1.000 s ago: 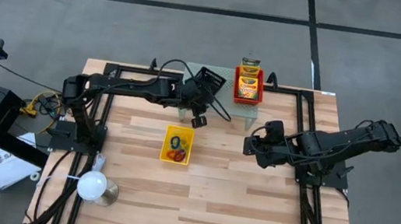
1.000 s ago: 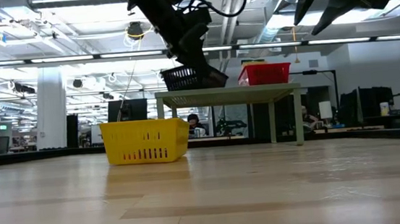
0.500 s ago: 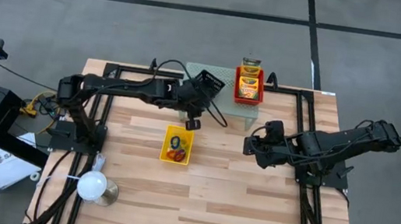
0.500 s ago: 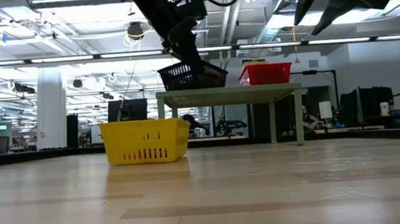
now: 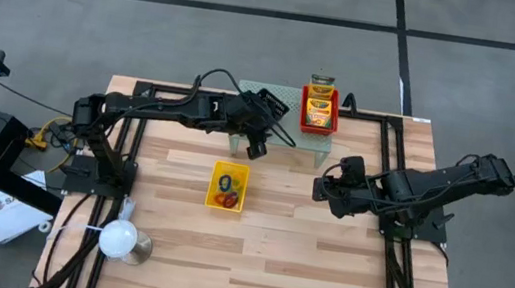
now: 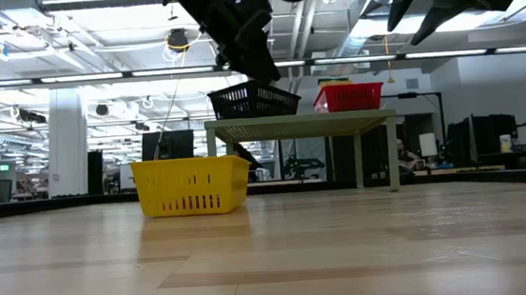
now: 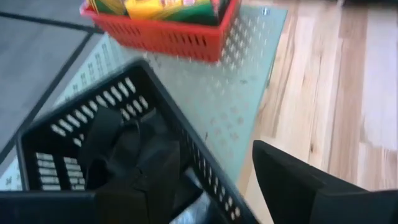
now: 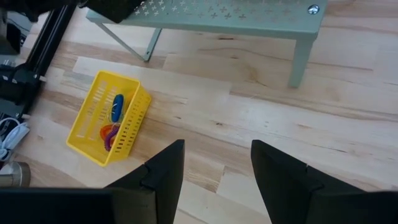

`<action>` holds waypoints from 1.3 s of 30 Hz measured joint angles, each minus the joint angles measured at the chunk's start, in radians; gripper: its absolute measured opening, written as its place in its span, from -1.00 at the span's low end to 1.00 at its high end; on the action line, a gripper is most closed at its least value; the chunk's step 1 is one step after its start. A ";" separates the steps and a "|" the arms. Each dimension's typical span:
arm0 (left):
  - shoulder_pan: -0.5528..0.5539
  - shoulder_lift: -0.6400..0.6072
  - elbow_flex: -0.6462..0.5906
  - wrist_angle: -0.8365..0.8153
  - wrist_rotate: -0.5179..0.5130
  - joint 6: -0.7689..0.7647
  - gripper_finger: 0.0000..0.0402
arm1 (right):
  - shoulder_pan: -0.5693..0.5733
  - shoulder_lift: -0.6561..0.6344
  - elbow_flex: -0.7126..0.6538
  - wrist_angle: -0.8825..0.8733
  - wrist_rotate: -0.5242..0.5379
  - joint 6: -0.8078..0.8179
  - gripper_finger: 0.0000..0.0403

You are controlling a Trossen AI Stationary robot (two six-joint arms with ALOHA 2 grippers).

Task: Pick & Place Office Desk Supplies
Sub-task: Put the black bin on the shelf

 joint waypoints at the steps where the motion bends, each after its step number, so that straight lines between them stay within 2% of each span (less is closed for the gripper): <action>1: 0.000 0.000 0.000 0.013 0.000 0.000 -0.02 | 0.004 0.000 0.000 0.000 0.000 0.000 -0.09; 12: 0.023 0.044 0.000 0.054 -0.070 -0.046 -0.18 | 0.005 0.000 0.000 -0.003 0.000 0.000 -0.09; 24: 0.039 0.084 0.001 0.072 -0.059 -0.071 -0.33 | 0.005 0.000 0.000 -0.022 -0.003 0.000 -0.09; 28: 0.039 0.085 0.001 0.071 -0.052 -0.070 -0.53 | 0.005 0.000 0.000 -0.023 -0.003 0.001 -0.09; 33: 0.041 0.085 0.001 0.068 -0.032 -0.068 -0.94 | 0.005 0.000 0.000 -0.023 -0.003 0.001 -0.09; 39: 0.044 0.081 0.002 0.047 0.043 -0.029 -0.98 | 0.005 0.000 0.000 -0.023 -0.003 0.001 -0.09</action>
